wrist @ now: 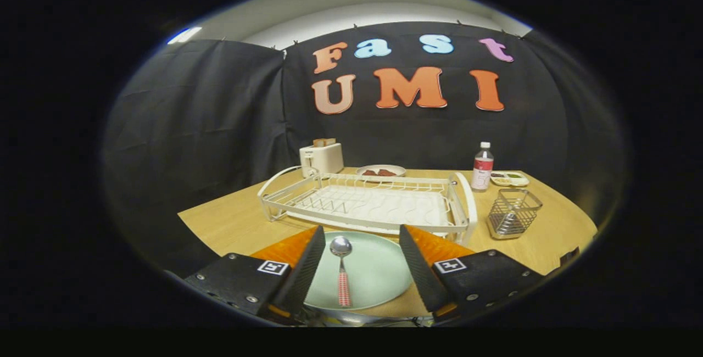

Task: Take the plate from the dish rack, then take the spoon from the basket and place it into the plate.

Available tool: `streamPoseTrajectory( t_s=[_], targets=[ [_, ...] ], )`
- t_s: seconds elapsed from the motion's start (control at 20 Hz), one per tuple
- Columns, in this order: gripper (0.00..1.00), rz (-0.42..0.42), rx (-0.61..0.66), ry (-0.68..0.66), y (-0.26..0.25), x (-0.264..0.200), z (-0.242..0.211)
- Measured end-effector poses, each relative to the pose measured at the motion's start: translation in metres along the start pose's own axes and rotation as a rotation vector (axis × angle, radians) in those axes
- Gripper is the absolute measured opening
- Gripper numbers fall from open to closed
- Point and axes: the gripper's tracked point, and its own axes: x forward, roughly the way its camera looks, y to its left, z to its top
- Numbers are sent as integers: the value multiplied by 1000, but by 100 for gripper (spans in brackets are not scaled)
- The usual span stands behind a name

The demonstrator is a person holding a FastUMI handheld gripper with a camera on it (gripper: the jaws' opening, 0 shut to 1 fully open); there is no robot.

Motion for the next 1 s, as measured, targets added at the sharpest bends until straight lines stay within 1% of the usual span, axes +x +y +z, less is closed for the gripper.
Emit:
streamPoseTrajectory(
  t_s=[0.05,0.15,0.4,0.5,0.65,0.75,0.85,1.0],
  targets=[
    [87,-20,4,-6,-9,-2,3],
    [96,-59,16,-16,-30,-9,9],
    [97,-168,61,-39,-94,-25,19],
    [97,-225,46,-31,-122,-31,15],
    [97,-299,-11,-24,-158,-41,15],
    [96,-322,2,-28,-172,-47,16],
    [96,-328,44,-33,-181,-53,12],
    [97,-375,59,-41,-202,-62,9]
  ],
)
